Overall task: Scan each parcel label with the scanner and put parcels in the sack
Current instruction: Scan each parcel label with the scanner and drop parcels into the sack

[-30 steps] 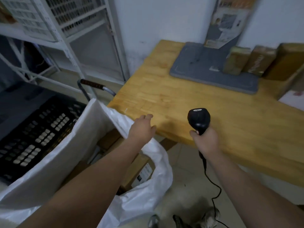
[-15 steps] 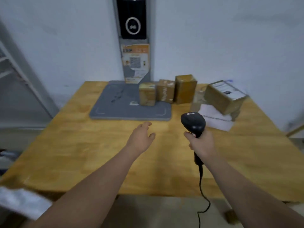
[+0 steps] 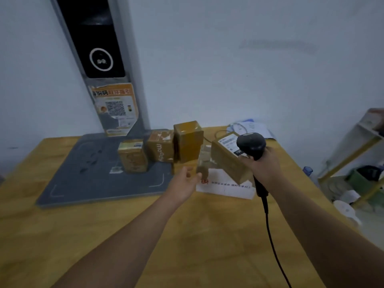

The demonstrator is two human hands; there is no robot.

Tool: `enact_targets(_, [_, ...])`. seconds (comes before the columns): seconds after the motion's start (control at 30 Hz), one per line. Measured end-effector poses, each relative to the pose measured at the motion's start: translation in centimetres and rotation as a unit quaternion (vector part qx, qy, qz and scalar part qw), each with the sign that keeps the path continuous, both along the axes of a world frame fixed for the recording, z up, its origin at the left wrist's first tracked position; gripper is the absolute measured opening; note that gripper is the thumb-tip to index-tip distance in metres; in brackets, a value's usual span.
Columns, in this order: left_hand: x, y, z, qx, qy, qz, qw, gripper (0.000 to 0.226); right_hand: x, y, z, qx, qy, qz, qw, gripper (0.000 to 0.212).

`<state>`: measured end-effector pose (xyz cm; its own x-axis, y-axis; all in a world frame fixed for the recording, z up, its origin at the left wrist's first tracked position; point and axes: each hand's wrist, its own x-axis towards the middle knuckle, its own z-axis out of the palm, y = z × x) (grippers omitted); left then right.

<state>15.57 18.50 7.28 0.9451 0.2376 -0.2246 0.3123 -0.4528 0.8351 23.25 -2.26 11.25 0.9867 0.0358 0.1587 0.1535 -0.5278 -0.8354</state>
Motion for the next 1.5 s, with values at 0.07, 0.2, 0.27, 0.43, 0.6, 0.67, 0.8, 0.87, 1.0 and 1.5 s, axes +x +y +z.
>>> enact_targets(0.07, [2.0, -1.4, 0.4, -0.048, 0.004, -0.006, 0.999, 0.051, 1.8, -1.2, 0.1, -0.001, 0.037, 0.017, 0.999, 0.031])
enact_targets(0.2, [5.4, -4.3, 0.2, -0.144, 0.051, 0.019, 0.988, 0.062, 4.4, -2.7, -0.9, 0.027, 0.106, 0.045, 0.993, 0.034])
enact_targets(0.27, [6.6, -6.0, 0.0, -0.195, 0.081, 0.051, 0.976, 0.071, 5.3, -3.2, -1.7, 0.038, 0.121, 0.060, 0.990, 0.028])
enact_targets(0.43, [7.7, -9.7, -0.7, -0.331, 0.104, 0.122, 0.930, 0.064, 5.7, -3.7, -2.5, 0.036, 0.132, 0.091, 0.986, 0.017])
enact_targets(0.6, [6.0, -10.3, -1.8, -0.369, 0.031, 0.189, 0.910, 0.047, 4.6, -3.7, -2.6, 0.076, 0.137, 0.124, 0.980, 0.017])
enact_targets(0.67, [4.4, -9.2, -2.2, -0.356, 0.007, 0.180, 0.917, 0.045, 3.7, -3.3, -2.5, 0.116, 0.134, 0.144, 0.974, 0.016])
enact_targets(0.8, [0.7, -6.4, -2.8, -0.339, -0.010, 0.192, 0.921, 0.038, 1.4, -1.1, -3.5, 0.115, 0.143, 0.172, 0.968, 0.023])
enact_targets(0.87, [-1.2, -5.1, -3.0, -0.309, -0.026, 0.213, 0.926, 0.038, 0.1, 0.1, -4.1, 0.106, 0.131, 0.183, 0.969, 0.024])
enact_targets(1.0, [-4.5, -2.2, -3.7, -0.219, -0.064, 0.287, 0.930, 0.052, -3.1, 2.4, -3.9, 0.091, 0.102, 0.230, 0.964, 0.019])
enact_targets(1.5, [-12.1, 9.3, -7.3, -0.166, -0.043, 0.318, 0.933, 0.047, -11.9, 12.3, -4.7, 0.028, 0.187, 0.283, 0.940, 0.035])
